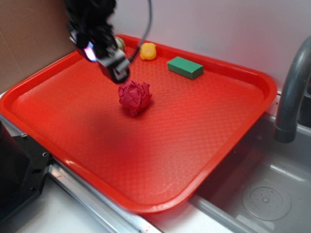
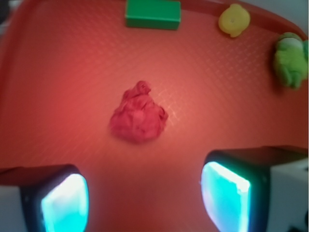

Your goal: Grab the red paper.

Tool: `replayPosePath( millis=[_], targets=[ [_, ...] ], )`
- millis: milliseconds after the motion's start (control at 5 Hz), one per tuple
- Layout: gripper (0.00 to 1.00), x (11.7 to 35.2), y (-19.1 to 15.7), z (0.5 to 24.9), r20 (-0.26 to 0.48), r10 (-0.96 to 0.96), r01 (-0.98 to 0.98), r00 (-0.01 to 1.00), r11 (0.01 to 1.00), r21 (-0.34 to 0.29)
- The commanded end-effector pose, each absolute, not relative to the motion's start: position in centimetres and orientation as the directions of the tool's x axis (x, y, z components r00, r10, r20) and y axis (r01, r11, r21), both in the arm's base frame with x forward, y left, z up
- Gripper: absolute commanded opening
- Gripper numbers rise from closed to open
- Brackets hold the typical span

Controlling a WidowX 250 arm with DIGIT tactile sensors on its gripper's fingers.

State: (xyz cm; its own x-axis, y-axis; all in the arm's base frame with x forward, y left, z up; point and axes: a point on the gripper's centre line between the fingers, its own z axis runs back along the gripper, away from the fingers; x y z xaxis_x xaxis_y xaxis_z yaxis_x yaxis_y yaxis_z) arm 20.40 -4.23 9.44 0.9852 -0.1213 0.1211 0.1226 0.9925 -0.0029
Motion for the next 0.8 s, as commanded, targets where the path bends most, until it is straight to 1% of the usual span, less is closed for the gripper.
replayPosePath(
  millis=[0,200,400,600],
  targets=[
    [1.0,25.9,-4.4,3.6,0.149,-0.07,0.068,0.986,0.997,0.024],
    [1.0,27.0,-4.2,2.0,0.1,-0.074,0.071,0.992,0.997,0.035],
    [0.0,26.7,-3.4,2.4,0.078,-0.03,0.027,0.996,0.999,0.04],
    [0.0,25.0,-1.4,7.4,0.057,0.034,-0.034,0.998,0.999,0.006]
  ],
)
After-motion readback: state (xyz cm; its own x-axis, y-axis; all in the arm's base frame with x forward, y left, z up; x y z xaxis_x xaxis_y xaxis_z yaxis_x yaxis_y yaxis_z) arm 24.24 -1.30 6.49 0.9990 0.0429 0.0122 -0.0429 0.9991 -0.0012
